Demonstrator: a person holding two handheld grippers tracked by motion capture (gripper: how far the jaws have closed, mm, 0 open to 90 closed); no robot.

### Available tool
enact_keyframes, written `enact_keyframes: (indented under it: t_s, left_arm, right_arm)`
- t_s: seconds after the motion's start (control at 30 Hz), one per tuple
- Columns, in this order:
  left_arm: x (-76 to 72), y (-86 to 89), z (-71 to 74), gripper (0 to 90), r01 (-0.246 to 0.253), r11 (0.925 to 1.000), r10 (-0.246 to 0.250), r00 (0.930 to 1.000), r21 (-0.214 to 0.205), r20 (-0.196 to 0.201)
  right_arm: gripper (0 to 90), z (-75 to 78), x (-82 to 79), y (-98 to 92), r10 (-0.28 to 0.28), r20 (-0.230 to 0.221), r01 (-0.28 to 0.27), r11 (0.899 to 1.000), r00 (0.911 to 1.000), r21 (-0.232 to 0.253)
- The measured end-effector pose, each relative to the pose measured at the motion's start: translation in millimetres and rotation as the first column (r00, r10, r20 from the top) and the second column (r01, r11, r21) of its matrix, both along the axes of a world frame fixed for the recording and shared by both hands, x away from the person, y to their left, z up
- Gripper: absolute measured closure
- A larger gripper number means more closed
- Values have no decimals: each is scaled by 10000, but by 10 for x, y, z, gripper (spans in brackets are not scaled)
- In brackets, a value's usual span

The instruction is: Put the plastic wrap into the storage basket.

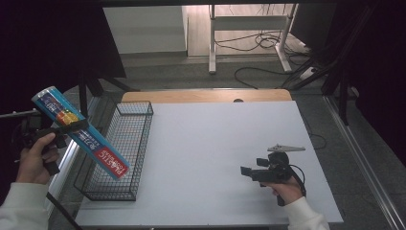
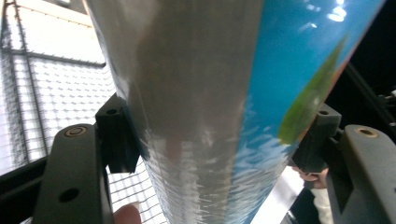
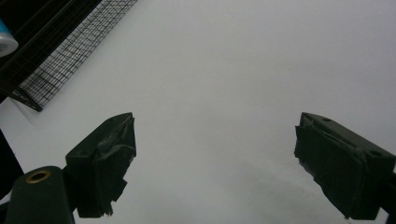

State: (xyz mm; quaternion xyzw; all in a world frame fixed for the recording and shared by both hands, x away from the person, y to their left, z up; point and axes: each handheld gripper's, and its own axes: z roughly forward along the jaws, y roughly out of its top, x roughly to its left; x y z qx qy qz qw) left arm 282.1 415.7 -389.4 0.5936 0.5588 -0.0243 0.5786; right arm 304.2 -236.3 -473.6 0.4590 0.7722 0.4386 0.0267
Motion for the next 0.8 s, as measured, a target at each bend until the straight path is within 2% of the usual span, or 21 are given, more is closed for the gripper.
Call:
enact_keyframes:
  t_s: [0.13, 0.33, 0.53, 0.6, 0.73, 0.8]
  left_arm:
    - [54, -5, -103, 319, -30, 9983, 54, 9990, 575, -433]
    - [138, -87, -255, 319, 145, 9925, -25, 9951, 1212, -985]
    - [259, -252, -382, 319, 285, 9799, 9, 9891, 1973, -1470]
    - [314, -293, -409, 319, 251, 9829, 46, 9870, 1824, -1604]
    - [422, -384, -430, 319, 46, 9803, 299, 9848, 1975, -1713]
    - [473, -434, -439, 318, -148, 9796, 526, 9815, 2006, -1843]
  right_arm:
    - [127, -5, -1, 0, 60, 32, -60, 10000, 10000, 62]
    - [127, -13, 6, -2, 63, 12, -63, 10000, 10000, 49]
    - [127, -13, 5, 2, 111, 139, -113, 9999, 9998, 128]
    - [127, -16, 8, 5, 101, 110, -103, 9999, 9999, 123]
    - [127, -17, 7, -3, 55, 124, -56, 10000, 9999, 80]
    - [128, -16, 12, -15, 41, 199, -43, 10000, 9998, 89]
